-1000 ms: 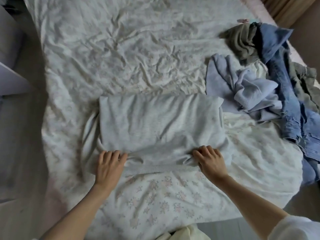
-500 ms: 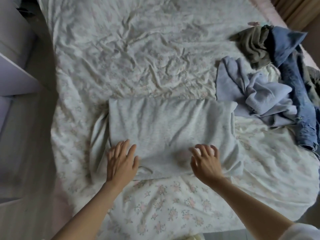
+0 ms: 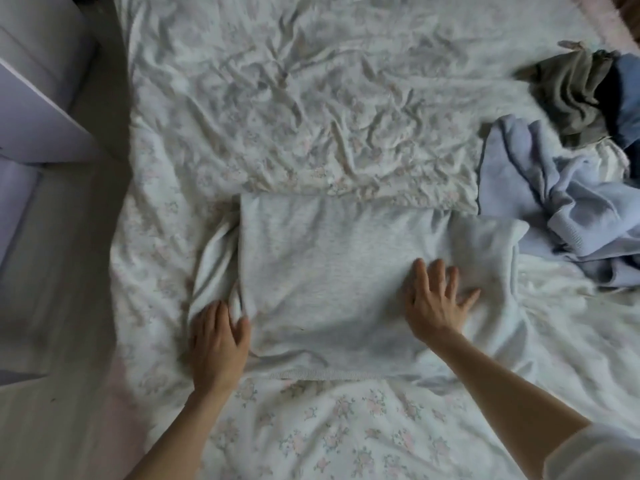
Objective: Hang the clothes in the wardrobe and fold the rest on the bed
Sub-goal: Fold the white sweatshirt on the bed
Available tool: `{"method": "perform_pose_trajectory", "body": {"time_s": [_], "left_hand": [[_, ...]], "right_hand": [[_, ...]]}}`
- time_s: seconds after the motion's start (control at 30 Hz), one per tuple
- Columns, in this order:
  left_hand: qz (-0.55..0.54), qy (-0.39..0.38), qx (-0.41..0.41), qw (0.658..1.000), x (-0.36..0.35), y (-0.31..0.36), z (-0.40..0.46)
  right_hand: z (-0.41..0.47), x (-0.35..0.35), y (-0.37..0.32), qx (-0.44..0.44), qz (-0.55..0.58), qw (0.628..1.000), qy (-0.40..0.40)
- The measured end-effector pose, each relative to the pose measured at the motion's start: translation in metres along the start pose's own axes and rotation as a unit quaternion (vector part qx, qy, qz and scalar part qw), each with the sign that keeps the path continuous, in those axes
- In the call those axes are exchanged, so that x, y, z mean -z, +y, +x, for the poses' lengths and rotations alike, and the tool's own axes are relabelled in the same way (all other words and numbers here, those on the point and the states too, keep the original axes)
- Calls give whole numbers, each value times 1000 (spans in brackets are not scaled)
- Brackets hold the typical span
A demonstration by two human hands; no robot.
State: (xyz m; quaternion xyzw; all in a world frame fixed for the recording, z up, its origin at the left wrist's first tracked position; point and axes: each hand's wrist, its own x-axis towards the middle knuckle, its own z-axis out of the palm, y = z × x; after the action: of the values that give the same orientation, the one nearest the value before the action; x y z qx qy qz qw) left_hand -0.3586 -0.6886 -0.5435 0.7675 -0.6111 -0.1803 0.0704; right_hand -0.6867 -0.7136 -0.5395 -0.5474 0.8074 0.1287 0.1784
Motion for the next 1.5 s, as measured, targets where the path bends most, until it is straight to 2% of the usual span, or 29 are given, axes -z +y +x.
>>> {"method": "perform_pose_trajectory", "body": {"time_s": [0.03, 0.1, 0.2, 0.33, 0.43, 0.47, 0.63, 0.7, 0.77, 0.83, 0.87, 0.97, 1.03, 1.1, 1.17, 1.27, 1.33, 1.43, 1.5], "left_hand": [[-15, 29, 0, 999, 0, 1, -4], [-77, 63, 36, 994, 5, 7, -5], [-148, 45, 70, 986, 9, 16, -4], [-60, -38, 88, 994, 8, 18, 2], [-31, -55, 86, 994, 7, 20, 1], [-64, -40, 88, 993, 7, 18, 0], [-178, 50, 66, 980, 19, 14, -17], [-205, 61, 106, 971, 21, 10, -15], [-201, 1, 167, 965, 20, 5, -10], [-130, -83, 210, 965, 21, 2, -7], [-102, -86, 212, 968, 23, 2, -6], [-114, 8, 127, 985, 27, 6, -4], [-128, -13, 68, 989, 24, 13, 1], [-104, -50, 86, 990, 18, 24, 10], [-53, -45, 93, 993, 16, 38, 15], [14, 0, -33, 999, 10, 65, 20], [57, 3, -138, 989, 1, 88, 26], [112, -63, -256, 958, -16, 127, 33], [151, -111, -295, 937, -29, 150, 40]], "right_hand": [[-1, 5, -15, 10, 16, 1000, 16], [0, 16, -60, 121, 21, 991, 47], [-2, 26, -126, 298, -6, 952, 67], [1, 31, -191, 449, -97, 886, 61], [8, 35, -213, 521, -206, 826, 55], [11, 36, -220, 522, -226, 821, 53], [26, 48, -227, 451, -250, 857, 13], [25, 48, -228, 447, -244, 861, 6], [22, 44, -229, 445, -194, 874, 11], [20, 38, -227, 433, -117, 893, 26], [20, 37, -223, 421, -80, 903, 32], [25, 37, -197, 359, -16, 933, 10], [30, 35, -167, 305, -26, 952, -6], [36, 33, -130, 262, -57, 963, -8], [40, 32, -94, 205, -40, 978, -12], [46, 33, -40, 82, 13, 996, -36], [45, 32, 1, 35, 11, 998, -46], [37, 23, 44, 74, -25, 997, -1], [31, 17, 56, 92, -25, 995, 33]]}}
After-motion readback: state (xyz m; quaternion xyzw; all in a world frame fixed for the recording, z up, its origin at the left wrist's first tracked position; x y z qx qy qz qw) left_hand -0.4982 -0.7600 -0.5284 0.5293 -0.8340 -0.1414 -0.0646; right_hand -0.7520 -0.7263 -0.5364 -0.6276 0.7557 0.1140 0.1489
